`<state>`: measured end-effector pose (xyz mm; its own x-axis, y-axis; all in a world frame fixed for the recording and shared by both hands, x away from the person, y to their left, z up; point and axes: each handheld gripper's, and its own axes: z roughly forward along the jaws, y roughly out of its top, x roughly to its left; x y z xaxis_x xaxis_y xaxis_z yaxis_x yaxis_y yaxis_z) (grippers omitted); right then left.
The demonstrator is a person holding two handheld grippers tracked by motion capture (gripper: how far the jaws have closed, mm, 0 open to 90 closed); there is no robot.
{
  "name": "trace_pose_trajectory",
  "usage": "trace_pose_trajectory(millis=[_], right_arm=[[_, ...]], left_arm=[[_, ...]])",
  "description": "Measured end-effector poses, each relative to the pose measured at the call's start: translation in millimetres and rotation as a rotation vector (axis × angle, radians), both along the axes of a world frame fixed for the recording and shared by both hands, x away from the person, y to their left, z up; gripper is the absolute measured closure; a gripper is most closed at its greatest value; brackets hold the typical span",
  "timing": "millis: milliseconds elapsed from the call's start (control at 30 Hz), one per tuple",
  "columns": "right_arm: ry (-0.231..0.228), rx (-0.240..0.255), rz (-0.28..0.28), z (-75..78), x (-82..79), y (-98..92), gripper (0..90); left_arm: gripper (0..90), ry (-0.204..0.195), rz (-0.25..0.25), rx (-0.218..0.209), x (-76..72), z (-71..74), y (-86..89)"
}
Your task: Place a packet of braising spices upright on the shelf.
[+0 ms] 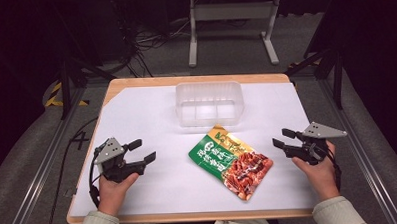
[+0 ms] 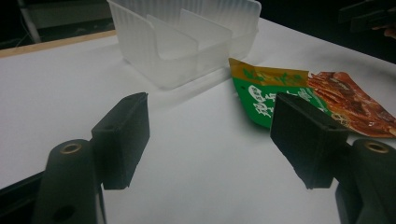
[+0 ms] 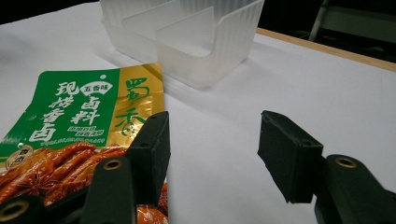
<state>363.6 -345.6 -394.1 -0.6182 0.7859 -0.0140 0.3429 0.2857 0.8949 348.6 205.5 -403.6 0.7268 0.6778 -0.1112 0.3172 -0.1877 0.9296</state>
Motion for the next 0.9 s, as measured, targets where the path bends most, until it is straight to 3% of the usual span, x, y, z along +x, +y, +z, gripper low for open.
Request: trace_pose_trajectory(millis=[167, 333, 433, 633, 900], right_arm=[[0.003, 0.009, -0.004, 0.5, -0.9, -1.3, 43.5], [0.001, 0.023, -0.009, 2.6, 0.0, -5.7, 43.6], [0.002, 0.031, -0.008, 3.2, 2.1, -8.0, 43.5], [-0.027, 0.056, 0.025, 10.4, 1.3, -10.2, 40.7], [-0.051, 0.087, 0.068, 13.6, 0.8, -10.5, 37.8]], left_arm=[[29.2, -0.010, -0.008, -0.021, 5.1, 14.6, -4.5], [26.7, -0.013, -0.021, -0.014, 13.2, 27.5, -10.5], [25.4, -0.019, -0.037, -0.051, 18.8, 34.2, -12.4], [24.4, -0.048, -0.069, -0.059, 23.5, 36.8, -17.5], [23.1, -0.055, -0.128, -0.112, 33.9, 35.2, -27.8]])
